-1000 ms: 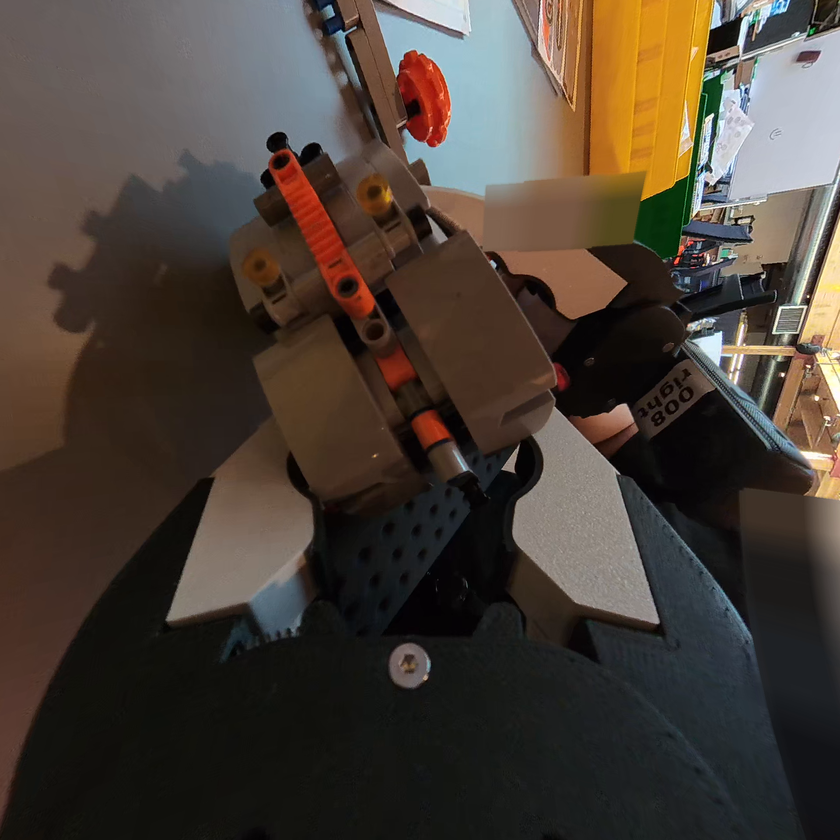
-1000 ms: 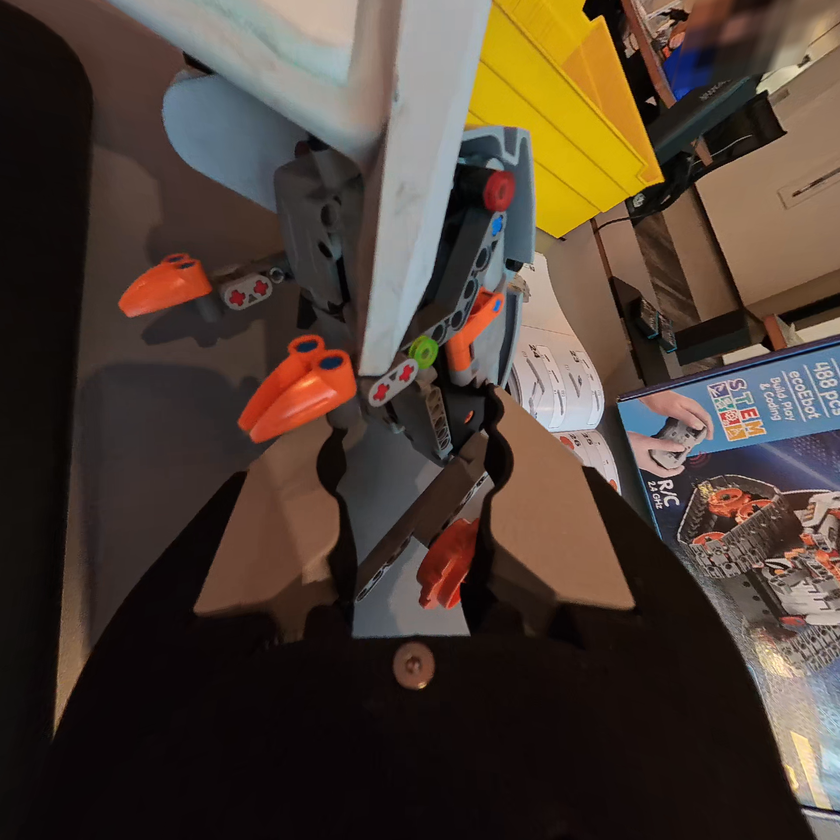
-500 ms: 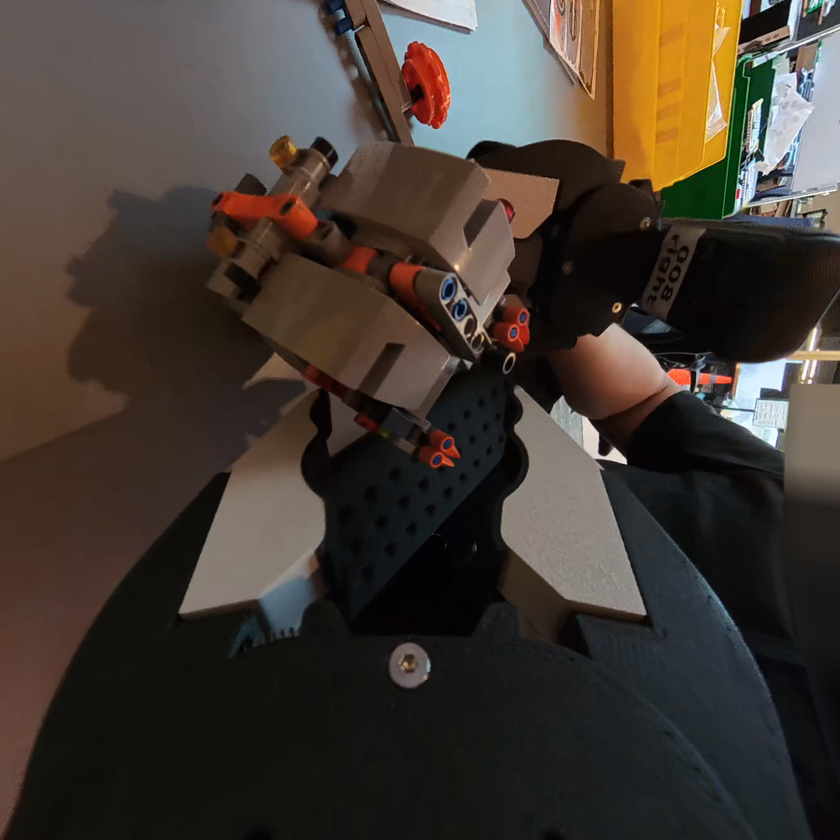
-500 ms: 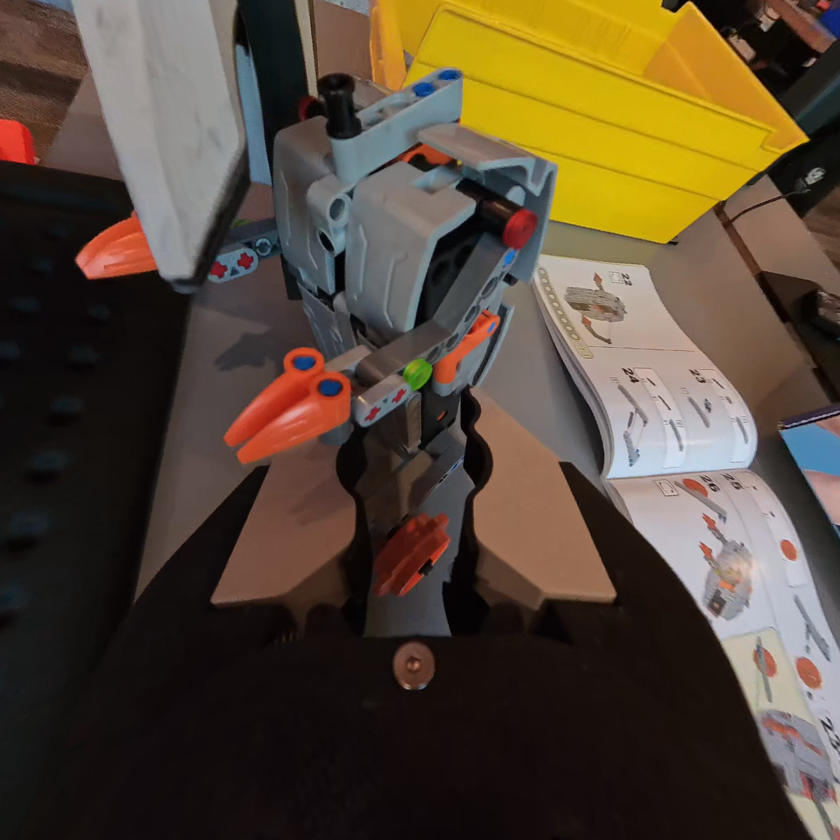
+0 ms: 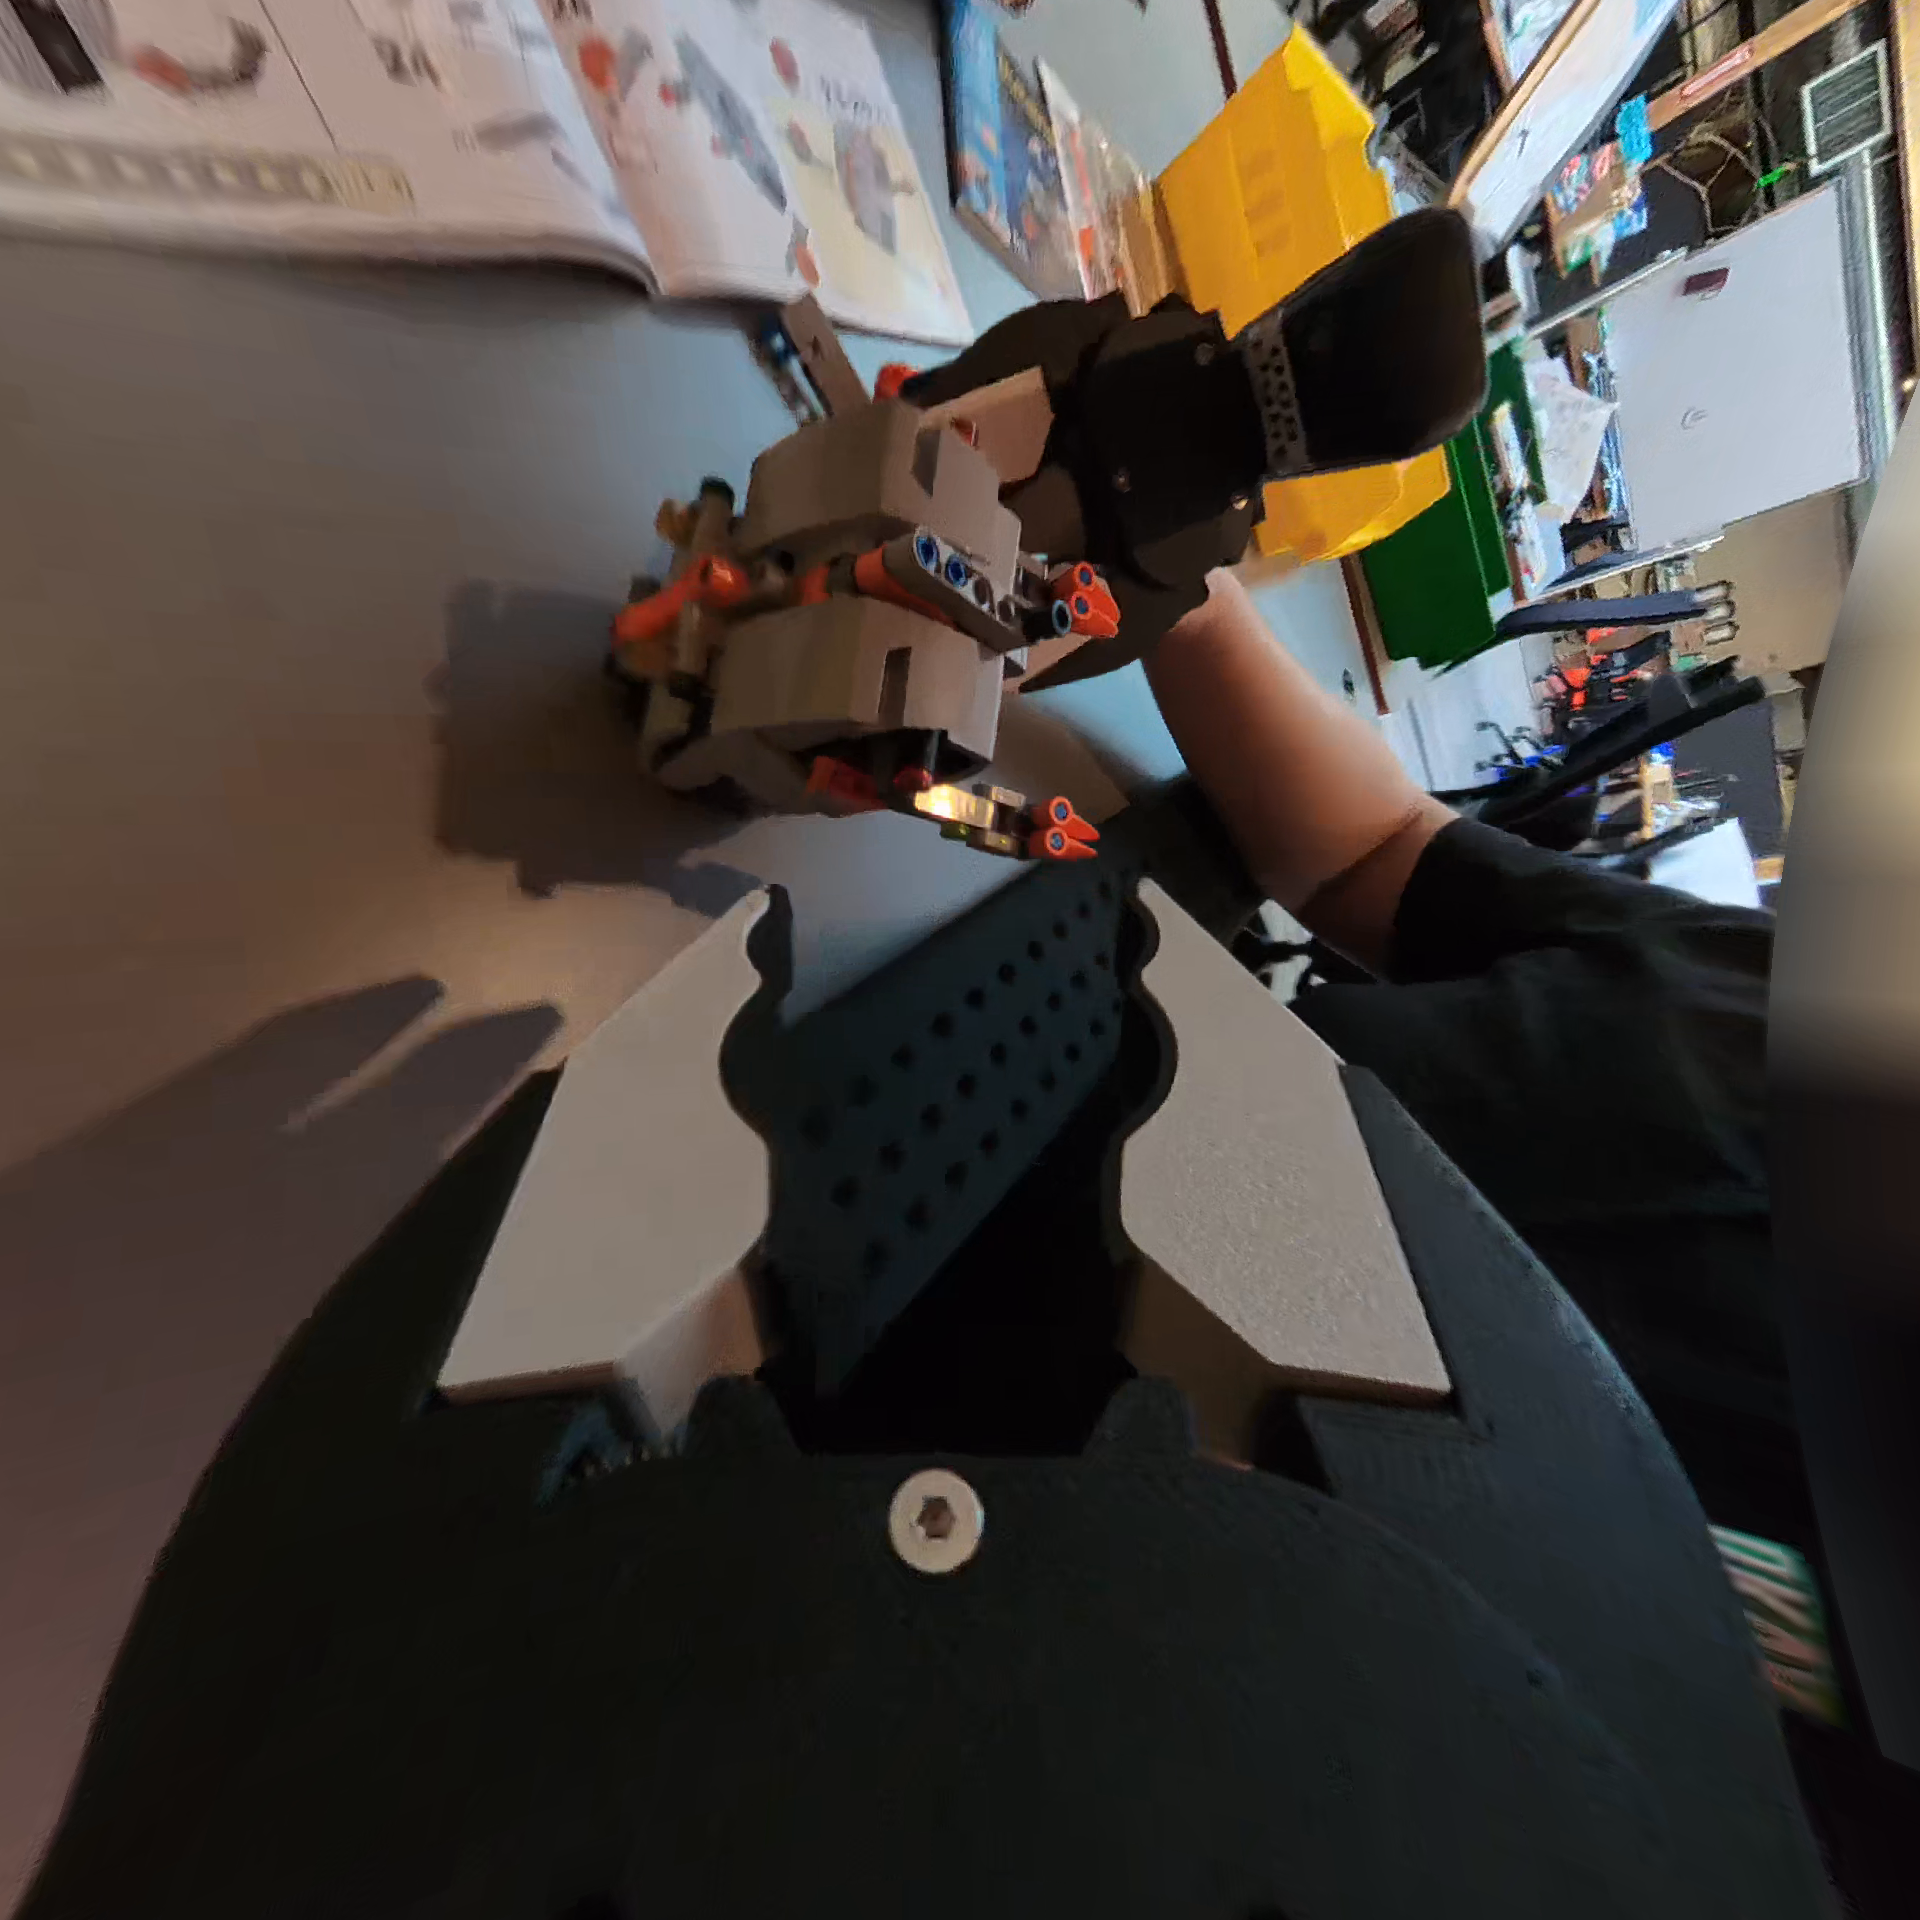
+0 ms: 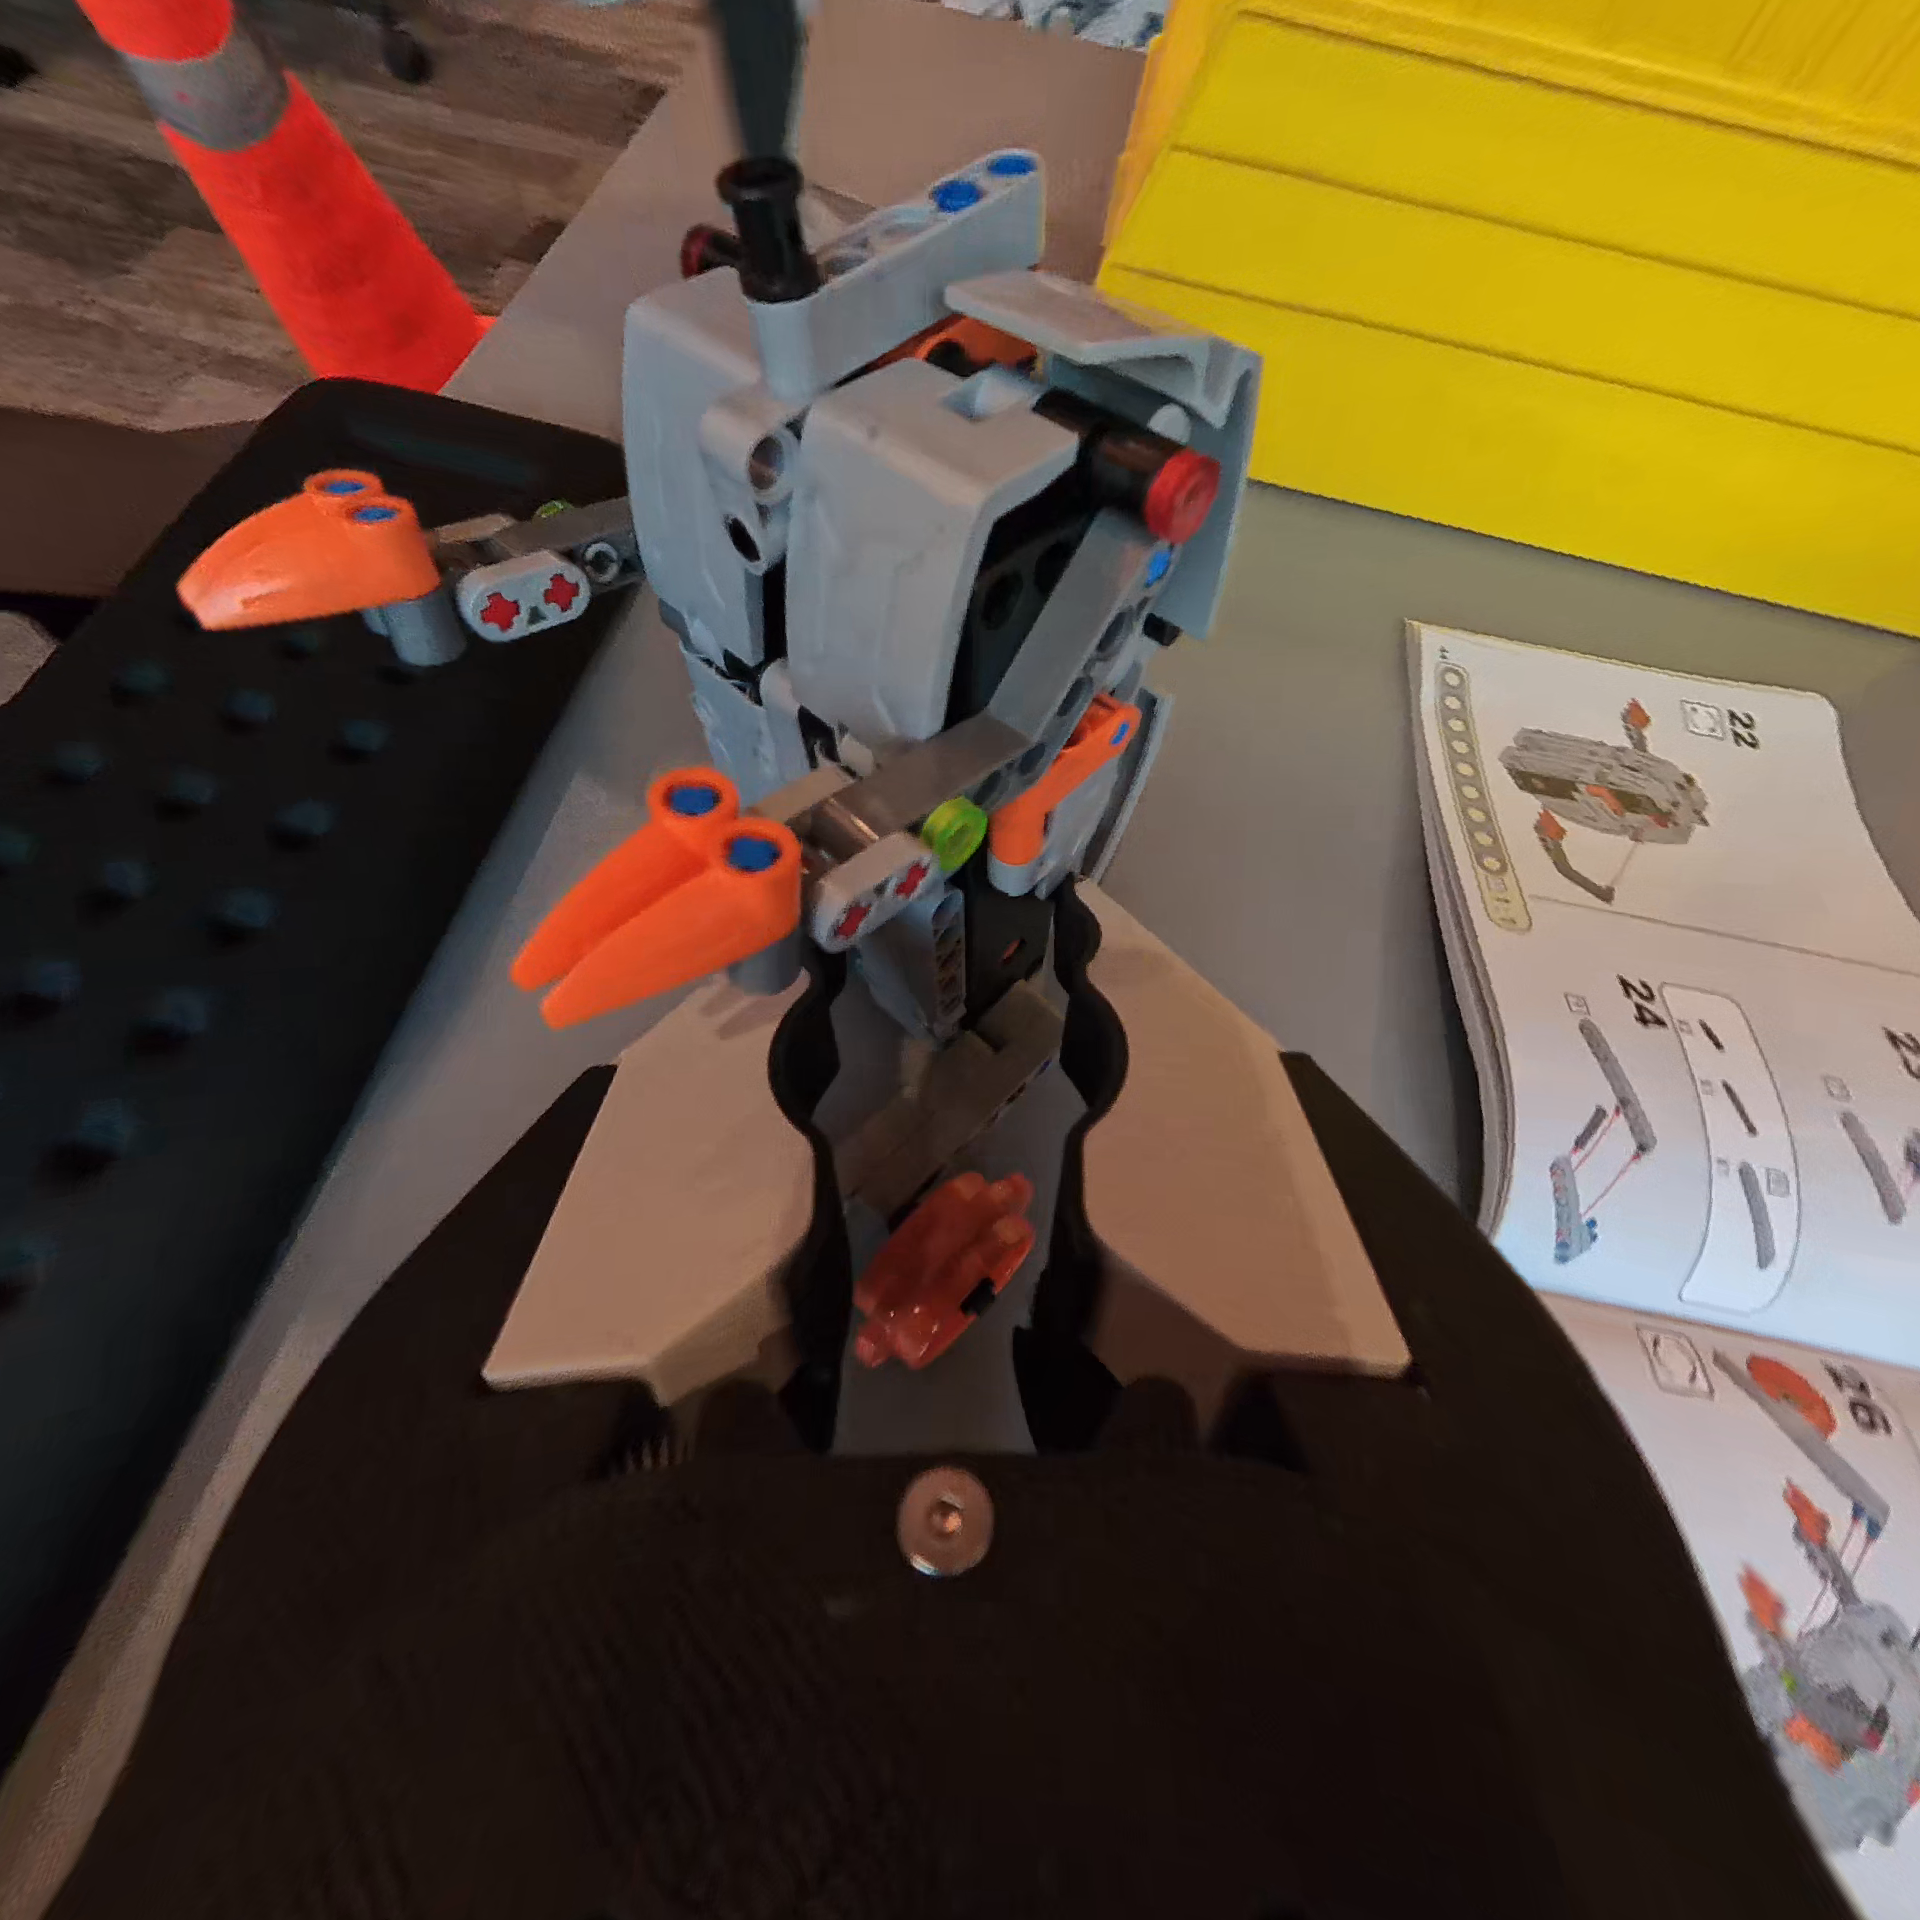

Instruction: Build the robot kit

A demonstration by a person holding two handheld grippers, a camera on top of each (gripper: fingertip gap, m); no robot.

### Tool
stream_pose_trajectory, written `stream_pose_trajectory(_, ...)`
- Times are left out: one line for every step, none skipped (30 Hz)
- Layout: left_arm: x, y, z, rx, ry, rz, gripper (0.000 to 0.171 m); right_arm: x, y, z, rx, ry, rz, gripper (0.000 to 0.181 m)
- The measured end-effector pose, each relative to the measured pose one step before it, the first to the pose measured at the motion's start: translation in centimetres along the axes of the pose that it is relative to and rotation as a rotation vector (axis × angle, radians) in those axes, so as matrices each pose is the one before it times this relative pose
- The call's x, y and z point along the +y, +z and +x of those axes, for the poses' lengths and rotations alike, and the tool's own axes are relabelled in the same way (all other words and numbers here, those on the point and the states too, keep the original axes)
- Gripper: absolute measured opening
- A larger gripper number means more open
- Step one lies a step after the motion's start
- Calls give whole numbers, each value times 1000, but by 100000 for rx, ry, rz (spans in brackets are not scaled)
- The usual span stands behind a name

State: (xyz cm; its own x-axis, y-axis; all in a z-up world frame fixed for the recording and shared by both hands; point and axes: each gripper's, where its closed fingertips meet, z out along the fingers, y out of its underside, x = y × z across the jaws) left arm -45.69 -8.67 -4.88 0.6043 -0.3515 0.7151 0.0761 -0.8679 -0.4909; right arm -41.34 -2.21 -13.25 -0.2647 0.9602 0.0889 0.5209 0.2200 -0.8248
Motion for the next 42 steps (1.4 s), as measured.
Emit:
stream_pose_trajectory(-576, -390, -497, -2761, 6400, 3142, 70, -48, 78, -38, -3466, -1542, -197, 39)
stream_pose_trajectory(-619, -206, -493, -2634, 7728, 3145, 74, -31, 107, -8, -3446, -866, -446, 39)
stream_pose_trajectory(-689, -19, -317, -1487, 7842, 3757, 80, -27, 101, 30, -3148, -258, -633, 39)
stream_pose_trajectory(-656, 129, -70, -42, 6140, 3758, 86, -22, 81, 65, -2711, 111, -784, 39)
stream_pose_trajectory(-542, 223, 342, 2383, 4593, 3144, 87, 3, 48, 114, -1945, 185, -806, 39)
stream_pose_trajectory(-537, 299, 586, 3782, 4318, 2853, 88, 28, -23, 116, -907, 390, -750, 39)
stream_pose_trajectory(-487, 328, 324, 2192, 4363, 2670, 89, -8, -148, 117, 416, 659, -184, 41)
stream_pose_trajectory(-253, 373, -76, 148, 3673, 1670, 91, -188, -281, 41, 871, 135, 1382, 43)
stream_pose_trajectory(85, 431, -129, 219, 2656, -184, 95, -187, -410, 43, 1142, 124, 1508, 43)
stream_pose_trajectory(323, 472, -68, 930, 1646, -1636, 98, -69, -463, 134, 1678, 537, 948, 43)
stream_pose_trajectory(349, 475, -94, 1133, 997, -1600, 99, 63, -502, 204, 1909, 768, 292, 43)
stream_pose_trajectory(213, 467, -26, 1699, 548, -548, 100, 128, -538, 195, 1763, 786, -38, 43)
stream_pose_trajectory(147, 420, 90, 2376, -107, -98, 99, 129, -617, 73, 1132, 583, -138, 44)
stream_pose_trajectory(85, 340, 67, 1982, -841, 150, 97, 91, -815, 71, 1263, 745, -221, 45)
stream_pose_trajectory(-5, 245, 10, 1451, -1070, 659, 95, -4, -1066, 174, 2129, 1101, 191, 45)
stream_pose_trajectory(5, 171, -28, 1029, -1047, 706, 93, -71, -1326, 438, 3687, 1611, 860, 45)
stream_pose_trajectory(49, 106, -61, 691, -1030, 592, 89, 54, -1502, 939, 6133, 3007, 886, 45)
stream_pose_trajectory(123, 103, -93, 413, -1328, 285, 85, 404, -1544, 1570, 8871, 5474, -113, 45)
stream_pose_trajectory(290, 130, -54, 427, -1528, -766, 81, 805, -1415, 1801, 8936, 7574, -1422, 44)
stream_pose_trajectory(332, 166, -28, 180, -971, -1214, 78, 1036, -1115, 1630, 7016, 9040, -1973, 42)
stream_pose_trajectory(97, 137, -36, -581, -274, 92, 77, 1129, -748, 1273, 4845, 10056, -2065, 39)
stream_pose_trajectory(-46, 46, -92, -1606, -541, 619, 74, 951, -364, 744, 2029, 9813, -151, 40)
stream_pose_trajectory(-10, 52, -161, -2140, -940, 61, 71, 728, -48, 324, -158, 9082, 1734, 39)
stream_pose_trajectory(-34, 61, -224, -2847, -1440, 243, 67, 634, 170, 64, -1405, 7920, 1591, 38)
stream_pose_trajectory(-37, 74, -232, -3193, -1650, 359, 62, 625, 317, 129, -775, 6592, 458, 39)
stream_pose_trajectory(8, 94, -163, -3120, -1466, 348, 57, 527, 377, 146, -348, 4867, -461, 39)
stream_pose_trajectory(37, 114, -22, -2587, -967, 540, 54, 350, 431, 64, -332, 3250, -833, 39)
stream_pose_trajectory(65, 113, 52, -2318, -751, 673, 52, 127, 444, 32, -92, 1951, -799, 39)
stream_pose_trajectory(94, 80, 111, -1648, -839, 550, 49, 11, 456, -17, 20, 711, -890, 39)
stream_pose_trajectory(104, 46, 234, -472, -1304, 319, 48, -22, 470, -67, 70, -332, -1153, 39)
stream_pose_trajectory(114, 35, 246, -3, -2070, 166, 48, 63, 490, -30, 355, -965, -2008, 39)
stream_pose_trajectory(95, 7, 220, 58, -2843, 204, 47, 109, 485, 10, 610, -1353, -2824, 39)
stream_pose_trajectory(88, 18, 200, 35, -2892, 362, 45, 116, 485, 23, 720, -1464, -3084, 39)
stream_pose_trajectory(106, -6, 152, -166, -1953, 285, 45, 196, 463, 27, 708, -1396, -3677, 37)
stream_pose_trajectory(113, -20, 133, -386, -1417, 147, 43, 368, 447, -44, 222, -934, -4692, 35)
stream_pose_trajectory(85, -23, 90, -694, -1210, 300, 43, 465, 458, -78, -14, -100, -5089, 35)
stream_pose_trajectory(34, -1, 54, -989, -1257, 720, 42, 64, 323, -345, -1613, -72, -2303, 28)
stream_pose_trajectory(4, 2, 34, -1057, -1354, 1025, 42, -92, 223, -191, -526, 947, -785, 26)
stream_pose_trajectory(9, 18, 34, -945, -1093, 915, 42, 110, 186, -121, -328, -213, -1379, 16)
stream_pose_trajectory(25, -5, 40, -660, -997, 536, 41, 30, 110, -297, -1226, -967, -311, 16)
stream_pose_trajectory(31, -6, 52, -355, -1105, 330, 41, 1, -15, -71, 313, -1108, 369, 15)
stream_pose_trajectory(15, -17, 56, 46, -1220, 325, 41, 76, -104, -14, 696, -1266, 111, 15)
